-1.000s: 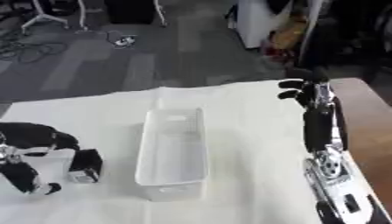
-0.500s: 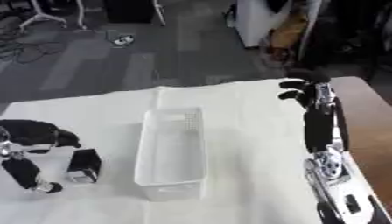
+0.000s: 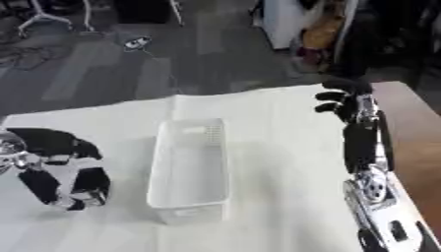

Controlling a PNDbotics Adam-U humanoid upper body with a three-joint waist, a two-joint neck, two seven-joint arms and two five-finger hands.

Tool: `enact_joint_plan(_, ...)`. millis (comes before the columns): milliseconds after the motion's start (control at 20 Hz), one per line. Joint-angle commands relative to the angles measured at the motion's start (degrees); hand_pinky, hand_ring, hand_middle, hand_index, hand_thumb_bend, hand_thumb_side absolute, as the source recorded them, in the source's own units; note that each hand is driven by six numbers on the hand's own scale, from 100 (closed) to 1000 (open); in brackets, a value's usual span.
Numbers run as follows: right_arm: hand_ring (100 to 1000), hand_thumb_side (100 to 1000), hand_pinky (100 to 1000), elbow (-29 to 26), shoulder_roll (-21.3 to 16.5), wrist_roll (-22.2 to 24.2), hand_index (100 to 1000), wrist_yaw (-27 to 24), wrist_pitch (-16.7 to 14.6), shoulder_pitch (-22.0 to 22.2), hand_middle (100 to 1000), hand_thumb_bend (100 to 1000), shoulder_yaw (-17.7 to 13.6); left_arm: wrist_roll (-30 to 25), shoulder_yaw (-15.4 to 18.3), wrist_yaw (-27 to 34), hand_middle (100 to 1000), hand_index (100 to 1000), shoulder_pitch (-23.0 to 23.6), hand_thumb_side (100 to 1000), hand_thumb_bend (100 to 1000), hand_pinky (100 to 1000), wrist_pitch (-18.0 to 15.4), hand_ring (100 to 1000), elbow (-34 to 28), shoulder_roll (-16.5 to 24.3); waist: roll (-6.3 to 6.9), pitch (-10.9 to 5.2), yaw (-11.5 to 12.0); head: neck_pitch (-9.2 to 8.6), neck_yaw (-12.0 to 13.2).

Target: Pick up objects on the table and place them in the box.

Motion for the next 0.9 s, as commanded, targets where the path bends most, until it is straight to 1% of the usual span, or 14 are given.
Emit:
enact_joint_plan(50, 623, 1000, 546, -0.7, -0.4, 0.3, 712, -0.1, -0.1, -1.1, 659, 201, -0.3, -8.5, 0.9, -1.6, 937, 1000, -1.4, 720, 434, 1000, -9.3, 856, 1.0, 0.9, -0.03, -0.65, -0.2, -0.87, 0.5)
enact_joint_plan(500, 624, 1000, 547, -0.8, -0.4, 0.3, 710, -0.1, 0.0, -1.4, 660, 201, -0.2, -7.3, 0.8, -3.6, 917, 991, -1.3, 725, 435, 1000, -9.8, 833, 3.5, 0.7, -0.02, -0.34, -0.6, -0.93, 0.7)
enact_joint_plan(550, 624, 1000, 547, -0.8, -0.4, 0.4, 710, -0.1, 0.0, -1.4, 660, 201, -0.2, -7.1, 0.9, -3.7, 886, 977, -1.3, 718, 430, 1000, -9.7, 812, 3.7, 0.7, -0.02, -0.32, -0.6, -0.86, 0.7)
enact_joint_plan(600, 624, 1000, 547, -0.8, -0.4, 0.4, 710, -0.1, 0.0, -1.4, 660, 201, -0.2, -6.9, 1.0, -3.9, 883, 976, -1.3, 716, 430, 1000, -9.6, 809, 3.8, 0.7, -0.01, -0.31, -0.5, -0.83, 0.7)
enact_joint_plan(650, 624, 1000, 547, -0.8, -0.4, 0.4, 710, -0.1, 0.0, -1.4, 660, 202, -0.2, -6.7, 1.1, -4.0, 852, 959, -1.3, 701, 424, 983, -9.5, 786, 3.9, 0.7, -0.01, -0.30, -0.5, -0.80, 0.7)
enact_joint_plan(700, 624, 1000, 547, -0.8, -0.4, 0.4, 710, -0.1, 0.0, -1.4, 660, 202, -0.2, -6.3, 1.1, -4.3, 857, 962, -1.3, 703, 425, 991, -9.4, 790, 4.0, 0.7, -0.01, -0.28, -0.4, -0.78, 0.7)
enact_joint_plan(750, 624, 1000, 547, -0.8, -0.4, 0.4, 710, -0.1, 0.0, -1.4, 660, 202, -0.2, -5.8, 1.2, -4.4, 831, 945, -1.3, 698, 428, 954, -9.2, 772, 4.0, 0.7, -0.03, -0.27, -0.4, -0.72, 0.7)
enact_joint_plan(800, 624, 1000, 547, -0.8, -0.4, 0.4, 710, -0.1, 0.0, -1.4, 660, 201, -0.2, -5.4, 1.2, -4.5, 836, 949, -1.3, 699, 426, 958, -9.1, 777, 4.1, 0.7, -0.03, -0.27, -0.4, -0.69, 0.7)
enact_joint_plan(850, 624, 1000, 547, -0.8, -0.4, 0.4, 710, -0.1, 0.0, -1.4, 660, 201, -0.2, -5.0, 1.2, -4.6, 805, 930, -1.3, 691, 427, 931, -9.0, 748, 4.2, 0.7, -0.05, -0.26, -0.4, -0.67, 0.7)
enact_joint_plan(900, 624, 1000, 547, -0.7, -0.4, 0.4, 710, -0.1, 0.0, -1.4, 660, 202, -0.2, -4.4, 1.3, -4.6, 808, 931, -1.2, 691, 428, 935, -8.9, 751, 4.3, 0.7, -0.06, -0.24, -0.4, -0.67, 0.7)
